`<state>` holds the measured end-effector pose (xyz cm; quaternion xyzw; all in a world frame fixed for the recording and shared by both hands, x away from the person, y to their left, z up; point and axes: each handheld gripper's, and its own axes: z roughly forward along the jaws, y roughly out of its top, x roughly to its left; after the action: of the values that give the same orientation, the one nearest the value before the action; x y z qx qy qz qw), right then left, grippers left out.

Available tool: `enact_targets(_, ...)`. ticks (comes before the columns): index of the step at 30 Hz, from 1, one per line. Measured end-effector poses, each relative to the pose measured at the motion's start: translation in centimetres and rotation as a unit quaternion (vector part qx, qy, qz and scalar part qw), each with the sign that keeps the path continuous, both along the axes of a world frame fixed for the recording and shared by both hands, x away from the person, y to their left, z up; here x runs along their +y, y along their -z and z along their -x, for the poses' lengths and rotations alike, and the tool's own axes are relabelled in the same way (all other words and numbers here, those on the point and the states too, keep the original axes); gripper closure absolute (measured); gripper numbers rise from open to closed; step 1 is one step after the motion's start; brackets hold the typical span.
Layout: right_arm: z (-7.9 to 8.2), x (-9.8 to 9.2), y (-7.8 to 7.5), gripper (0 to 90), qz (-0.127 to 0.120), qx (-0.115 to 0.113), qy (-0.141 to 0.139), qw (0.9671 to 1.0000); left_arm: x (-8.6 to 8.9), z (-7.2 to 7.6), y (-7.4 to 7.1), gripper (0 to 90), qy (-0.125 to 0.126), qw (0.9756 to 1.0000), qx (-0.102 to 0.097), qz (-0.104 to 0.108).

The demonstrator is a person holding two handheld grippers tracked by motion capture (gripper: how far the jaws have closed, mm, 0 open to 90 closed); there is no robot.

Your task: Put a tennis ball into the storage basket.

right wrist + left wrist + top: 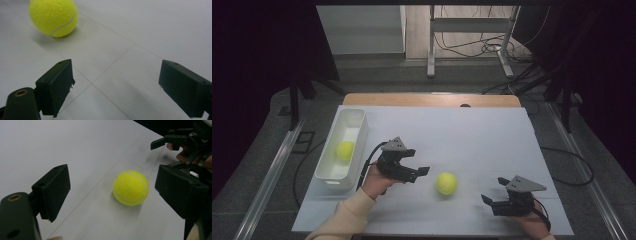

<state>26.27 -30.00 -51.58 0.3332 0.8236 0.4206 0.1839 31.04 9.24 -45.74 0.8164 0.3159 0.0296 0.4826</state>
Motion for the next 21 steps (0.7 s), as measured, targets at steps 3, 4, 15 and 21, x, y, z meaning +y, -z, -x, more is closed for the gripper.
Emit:
enact_targets(3,0.0,0.0,0.0,12.8,-0.001,0.000,0.000,1.0000,-0.6,0.0,0.1,14.0,0.008,1.0000,0.001,-0.001)
enact_targets(4,0.0,0.0,0.0,12.8,-0.001,0.000,0.000,1.0000,-0.8,0.0,0.2,14.0,0.010,1.0000,0.001,-0.001)
enact_targets(15,0.0,-0.1,-0.1,12.8,-0.002,0.000,-0.001,1.0000,-2.8,-0.1,0.6,13.9,0.036,0.9993,0.004,-0.011)
enact_targets(21,0.0,-0.1,0.0,12.8,-0.004,-0.001,-0.002,1.0000,-3.6,-0.1,0.7,13.9,0.045,0.9989,0.006,-0.013)
